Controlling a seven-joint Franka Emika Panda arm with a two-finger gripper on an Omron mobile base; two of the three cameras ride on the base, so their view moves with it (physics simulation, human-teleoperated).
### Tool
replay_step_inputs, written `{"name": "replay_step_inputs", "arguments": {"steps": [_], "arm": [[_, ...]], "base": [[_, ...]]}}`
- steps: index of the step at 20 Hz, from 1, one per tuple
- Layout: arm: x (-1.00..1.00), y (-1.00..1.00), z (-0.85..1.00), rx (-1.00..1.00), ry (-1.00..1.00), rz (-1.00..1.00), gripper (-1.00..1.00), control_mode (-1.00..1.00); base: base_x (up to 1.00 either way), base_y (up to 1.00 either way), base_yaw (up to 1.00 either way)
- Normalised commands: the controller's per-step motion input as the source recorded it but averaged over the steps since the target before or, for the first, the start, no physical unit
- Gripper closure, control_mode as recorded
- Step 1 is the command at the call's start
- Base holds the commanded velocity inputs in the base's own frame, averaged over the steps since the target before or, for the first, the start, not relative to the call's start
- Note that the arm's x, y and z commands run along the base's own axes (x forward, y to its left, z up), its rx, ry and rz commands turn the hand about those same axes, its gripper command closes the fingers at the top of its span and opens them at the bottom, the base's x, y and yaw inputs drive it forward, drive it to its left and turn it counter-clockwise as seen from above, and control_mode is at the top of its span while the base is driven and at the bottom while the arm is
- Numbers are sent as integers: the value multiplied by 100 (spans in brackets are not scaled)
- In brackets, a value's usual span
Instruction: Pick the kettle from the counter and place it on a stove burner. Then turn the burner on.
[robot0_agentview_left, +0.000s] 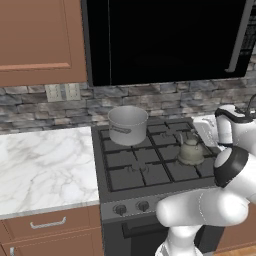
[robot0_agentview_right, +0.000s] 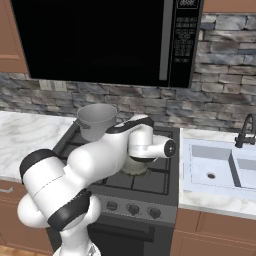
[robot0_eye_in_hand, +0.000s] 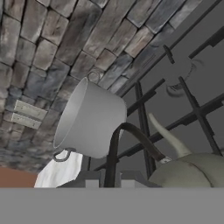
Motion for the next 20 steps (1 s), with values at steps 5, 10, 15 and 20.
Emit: {"name": "replay_step_inputs", "arguments": {"steps": [5, 10, 15, 20], "arm": [[0, 0, -1, 0, -1, 0, 100, -100], [0, 0, 0, 0, 0, 0, 100, -100], [0, 0, -1, 0, 0, 0, 100, -100], [-2, 0, -2, 0, -1, 0, 100, -100]], "base": [[0, 0, 0], [0, 0, 0], [0, 0, 0], [0, 0, 0]]}}
